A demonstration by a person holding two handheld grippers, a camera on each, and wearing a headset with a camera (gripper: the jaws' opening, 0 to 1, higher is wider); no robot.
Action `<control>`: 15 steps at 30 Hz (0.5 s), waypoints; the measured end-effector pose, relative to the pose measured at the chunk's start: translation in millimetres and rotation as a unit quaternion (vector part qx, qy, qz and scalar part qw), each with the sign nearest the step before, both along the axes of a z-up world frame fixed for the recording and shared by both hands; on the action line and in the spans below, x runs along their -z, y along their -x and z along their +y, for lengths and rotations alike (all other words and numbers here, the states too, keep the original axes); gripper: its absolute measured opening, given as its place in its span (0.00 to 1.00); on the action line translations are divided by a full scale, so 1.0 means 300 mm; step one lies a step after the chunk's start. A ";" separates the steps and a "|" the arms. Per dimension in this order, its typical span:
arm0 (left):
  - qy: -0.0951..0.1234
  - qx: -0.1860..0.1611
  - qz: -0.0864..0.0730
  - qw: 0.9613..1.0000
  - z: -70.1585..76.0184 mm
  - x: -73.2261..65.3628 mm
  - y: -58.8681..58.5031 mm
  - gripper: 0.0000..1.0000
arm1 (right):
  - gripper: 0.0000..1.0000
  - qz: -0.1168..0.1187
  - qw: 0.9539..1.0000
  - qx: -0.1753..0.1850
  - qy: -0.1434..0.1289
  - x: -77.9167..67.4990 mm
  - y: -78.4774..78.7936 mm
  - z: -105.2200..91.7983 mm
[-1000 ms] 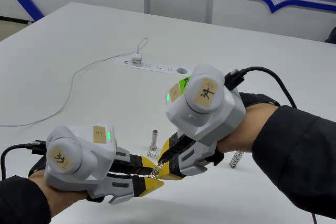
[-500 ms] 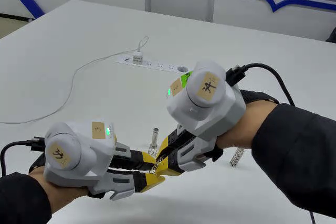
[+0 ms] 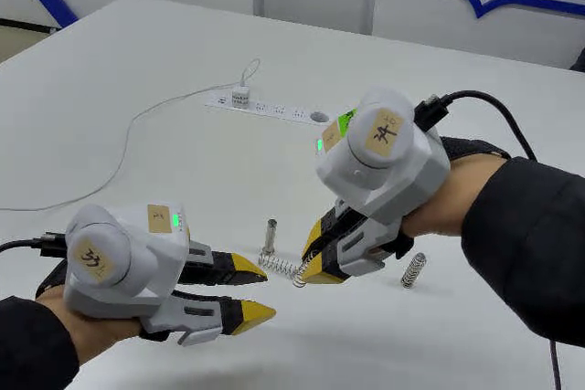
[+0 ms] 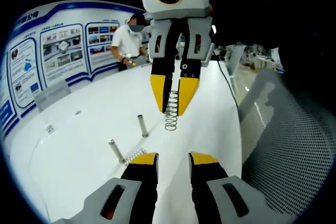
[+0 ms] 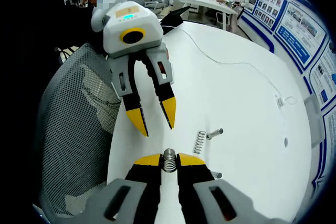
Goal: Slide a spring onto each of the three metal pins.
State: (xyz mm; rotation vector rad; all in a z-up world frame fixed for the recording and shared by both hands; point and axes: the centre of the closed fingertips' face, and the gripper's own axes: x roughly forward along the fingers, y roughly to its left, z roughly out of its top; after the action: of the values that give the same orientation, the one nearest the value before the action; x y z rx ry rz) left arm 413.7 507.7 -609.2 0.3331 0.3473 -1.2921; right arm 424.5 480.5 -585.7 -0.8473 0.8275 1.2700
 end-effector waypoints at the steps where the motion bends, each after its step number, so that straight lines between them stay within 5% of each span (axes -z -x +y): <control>1: 0.001 -0.003 0.001 1.000 0.005 0.000 -0.002 0.24 | 0.12 -0.003 1.000 0.002 0.005 0.000 -0.008 -0.011; 15: 0.008 -0.040 0.012 0.999 0.062 0.004 -0.023 0.32 | 0.12 -0.014 0.998 0.041 0.039 0.005 -0.124 -0.139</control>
State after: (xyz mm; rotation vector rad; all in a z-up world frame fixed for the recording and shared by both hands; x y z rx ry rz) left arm 420.4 526.2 -610.4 0.2880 0.3679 -1.2200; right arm 461.8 438.9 -587.1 -0.8832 0.8846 1.1583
